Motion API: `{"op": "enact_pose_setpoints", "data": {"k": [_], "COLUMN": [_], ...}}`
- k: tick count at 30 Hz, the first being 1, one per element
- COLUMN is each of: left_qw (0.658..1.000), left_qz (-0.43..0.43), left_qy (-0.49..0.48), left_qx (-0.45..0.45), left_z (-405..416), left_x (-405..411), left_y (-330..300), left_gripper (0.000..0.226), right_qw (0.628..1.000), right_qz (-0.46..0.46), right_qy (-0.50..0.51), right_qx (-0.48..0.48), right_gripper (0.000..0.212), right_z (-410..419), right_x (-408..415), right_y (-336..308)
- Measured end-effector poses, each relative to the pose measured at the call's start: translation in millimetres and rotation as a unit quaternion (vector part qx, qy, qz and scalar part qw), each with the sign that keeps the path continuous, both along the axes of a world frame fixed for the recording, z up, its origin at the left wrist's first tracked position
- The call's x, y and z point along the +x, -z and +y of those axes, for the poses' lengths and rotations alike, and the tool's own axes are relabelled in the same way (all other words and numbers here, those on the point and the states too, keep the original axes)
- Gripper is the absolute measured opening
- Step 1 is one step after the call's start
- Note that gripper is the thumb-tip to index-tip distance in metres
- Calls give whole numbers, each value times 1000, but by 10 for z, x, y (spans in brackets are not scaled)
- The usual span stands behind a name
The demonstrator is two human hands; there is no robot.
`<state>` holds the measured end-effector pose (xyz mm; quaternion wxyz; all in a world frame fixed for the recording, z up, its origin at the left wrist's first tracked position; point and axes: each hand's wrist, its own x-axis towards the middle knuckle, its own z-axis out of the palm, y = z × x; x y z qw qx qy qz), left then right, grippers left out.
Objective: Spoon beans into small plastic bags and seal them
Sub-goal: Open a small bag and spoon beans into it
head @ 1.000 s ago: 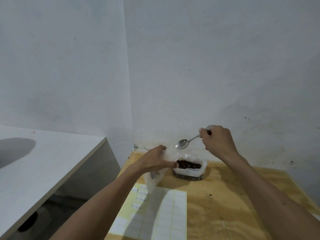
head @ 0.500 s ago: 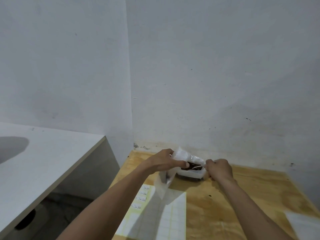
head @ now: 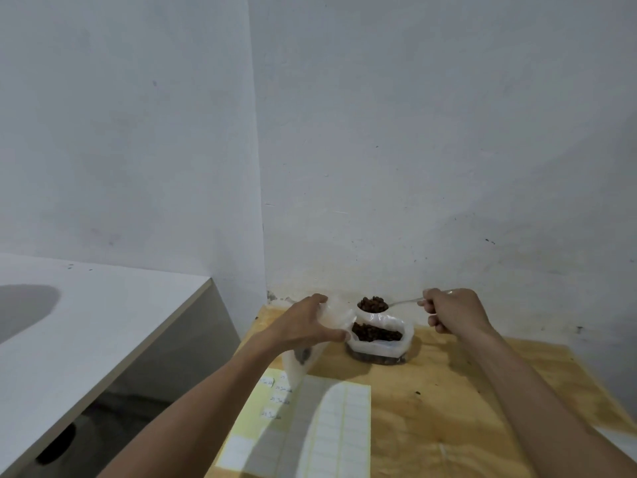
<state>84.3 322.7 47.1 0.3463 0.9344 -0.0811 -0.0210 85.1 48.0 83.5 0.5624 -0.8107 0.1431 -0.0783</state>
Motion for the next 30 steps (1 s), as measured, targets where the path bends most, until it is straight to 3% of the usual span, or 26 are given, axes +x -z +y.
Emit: {"op": "enact_pose_setpoints", "data": {"k": [8, 11, 16, 20, 24, 27, 30], "left_qw": [1000, 1000, 999, 999, 999, 996, 985], "left_qz": [18, 17, 29, 31, 22, 23, 24], "left_qy": [-12, -8, -18, -22, -25, -35, -20], "left_qx": [13, 22, 8, -4, -22, -74, -170], "left_z": [-18, -11, 21, 9, -24, -81, -134], "left_x": [-23, -30, -1, 36, 42, 12, -60], "left_y": [25, 25, 42, 77, 85, 26, -92], "left_gripper": [102, 101, 104, 102, 101, 89, 51], "right_qw": [996, 991, 976, 966, 958, 945, 885], "right_qz": [-31, -68, -116, -165, -136, -129, -141], "right_qy": [-79, -97, -94, -77, -36, -32, -102], "right_qx": [-15, -64, -159, -183, -249, -299, -431], "right_gripper": [32, 34, 39, 35, 35, 35, 29], "right_z": [323, 389, 308, 179, -17, -61, -38], "right_x": [-67, -123, -161, -152, -80, -143, -271], "right_y": [2, -15, -54, -4, 206, 369, 536]}}
